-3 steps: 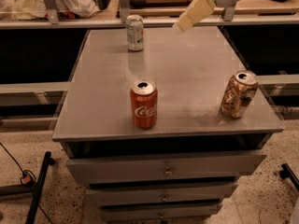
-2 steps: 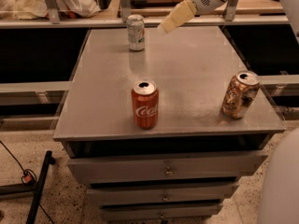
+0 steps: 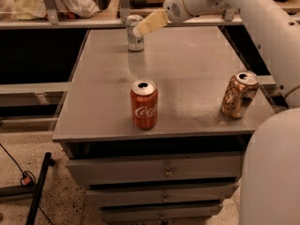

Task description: Move 7up can near coke can

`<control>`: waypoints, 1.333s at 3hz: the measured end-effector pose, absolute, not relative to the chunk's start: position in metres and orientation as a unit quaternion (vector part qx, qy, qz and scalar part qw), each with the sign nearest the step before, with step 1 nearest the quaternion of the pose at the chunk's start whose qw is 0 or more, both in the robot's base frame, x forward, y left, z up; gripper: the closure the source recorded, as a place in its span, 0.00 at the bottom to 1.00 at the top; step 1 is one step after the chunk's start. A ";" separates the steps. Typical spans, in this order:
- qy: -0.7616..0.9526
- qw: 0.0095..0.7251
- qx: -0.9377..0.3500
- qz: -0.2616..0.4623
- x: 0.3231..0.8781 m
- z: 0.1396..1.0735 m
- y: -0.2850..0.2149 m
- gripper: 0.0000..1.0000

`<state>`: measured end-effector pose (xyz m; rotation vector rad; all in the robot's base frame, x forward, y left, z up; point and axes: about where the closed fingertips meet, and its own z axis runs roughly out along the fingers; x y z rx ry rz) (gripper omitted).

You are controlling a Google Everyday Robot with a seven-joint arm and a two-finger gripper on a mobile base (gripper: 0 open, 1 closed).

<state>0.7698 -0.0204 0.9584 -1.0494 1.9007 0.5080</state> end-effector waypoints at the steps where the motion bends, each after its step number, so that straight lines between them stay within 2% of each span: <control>1: 0.767 0.462 -0.399 0.196 0.784 0.944 0.007 0.00; 2: 0.767 0.474 -0.387 0.191 0.791 0.930 0.028 0.00; 4: 0.759 0.499 -0.368 0.198 0.824 0.907 0.036 0.00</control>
Offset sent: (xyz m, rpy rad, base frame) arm 0.0291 0.0682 -0.0413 0.0543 -0.0776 -0.1280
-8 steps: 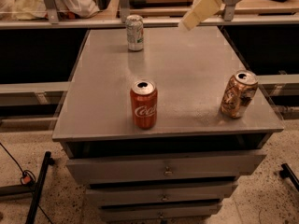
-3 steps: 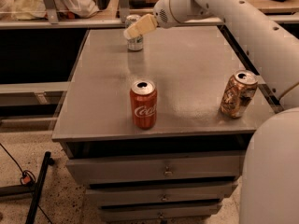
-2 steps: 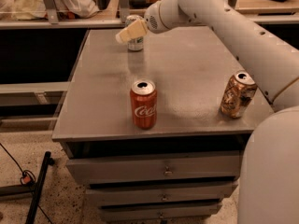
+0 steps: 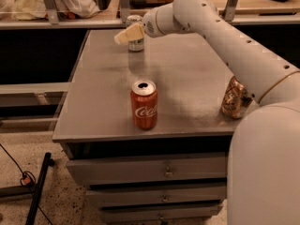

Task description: Move 7up can near coke can

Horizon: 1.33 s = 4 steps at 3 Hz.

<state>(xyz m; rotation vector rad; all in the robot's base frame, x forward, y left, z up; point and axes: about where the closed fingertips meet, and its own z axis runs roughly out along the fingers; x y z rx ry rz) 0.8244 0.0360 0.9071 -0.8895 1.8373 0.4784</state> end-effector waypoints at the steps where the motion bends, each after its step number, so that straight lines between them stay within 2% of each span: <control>1: 0.750 0.509 -0.370 0.202 0.843 0.904 0.026 0.00; 4: 0.740 0.517 -0.392 0.178 0.856 0.908 0.016 0.00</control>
Offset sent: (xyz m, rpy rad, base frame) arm 0.0469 -0.0464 0.0129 -0.0684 -0.1313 0.0169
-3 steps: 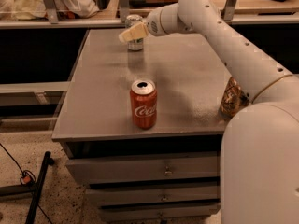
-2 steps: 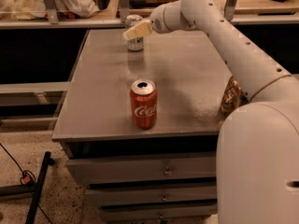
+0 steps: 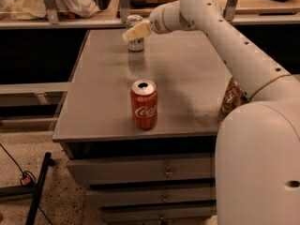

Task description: Move 7up can near coke can

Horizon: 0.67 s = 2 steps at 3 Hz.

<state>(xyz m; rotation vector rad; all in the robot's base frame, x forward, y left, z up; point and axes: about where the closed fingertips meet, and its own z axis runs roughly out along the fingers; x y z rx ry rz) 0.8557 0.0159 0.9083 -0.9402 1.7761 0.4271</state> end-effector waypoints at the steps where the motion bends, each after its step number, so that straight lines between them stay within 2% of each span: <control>1: 0.743 0.512 -0.397 0.168 0.855 0.906 0.015 0.00; 2: 0.747 0.506 -0.401 0.158 0.855 0.903 0.014 0.00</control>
Offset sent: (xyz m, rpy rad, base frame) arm -0.0022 -0.0091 -0.0035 -0.0793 0.0038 -0.0273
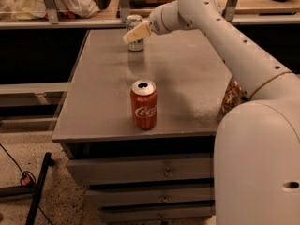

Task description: Move 7up can near coke can

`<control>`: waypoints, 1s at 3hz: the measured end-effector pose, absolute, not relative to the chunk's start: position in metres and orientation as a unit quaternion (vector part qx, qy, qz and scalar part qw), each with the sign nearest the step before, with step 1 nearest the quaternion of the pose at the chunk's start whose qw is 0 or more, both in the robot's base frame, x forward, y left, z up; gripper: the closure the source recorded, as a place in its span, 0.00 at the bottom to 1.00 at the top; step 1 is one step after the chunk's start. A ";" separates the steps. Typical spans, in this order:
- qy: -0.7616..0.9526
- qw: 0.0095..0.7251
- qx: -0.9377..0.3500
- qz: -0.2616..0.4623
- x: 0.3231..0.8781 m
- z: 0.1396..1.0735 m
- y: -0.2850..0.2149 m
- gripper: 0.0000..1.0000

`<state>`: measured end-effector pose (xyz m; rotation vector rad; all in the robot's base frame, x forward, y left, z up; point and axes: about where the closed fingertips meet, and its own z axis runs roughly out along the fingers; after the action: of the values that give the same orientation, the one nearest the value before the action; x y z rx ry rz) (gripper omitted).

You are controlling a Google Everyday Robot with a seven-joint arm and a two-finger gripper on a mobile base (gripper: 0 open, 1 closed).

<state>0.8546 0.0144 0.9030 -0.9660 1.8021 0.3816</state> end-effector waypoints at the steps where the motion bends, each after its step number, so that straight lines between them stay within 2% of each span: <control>1: 0.752 0.501 -0.401 0.151 0.855 0.900 0.015 0.00; 3: 0.759 0.514 -0.370 0.150 0.865 0.899 0.025 0.00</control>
Offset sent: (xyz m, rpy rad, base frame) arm 0.0057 -0.0064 -0.0005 -0.0064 0.0038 -0.0846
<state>0.8651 0.0254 0.8992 -0.8892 1.8249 0.3600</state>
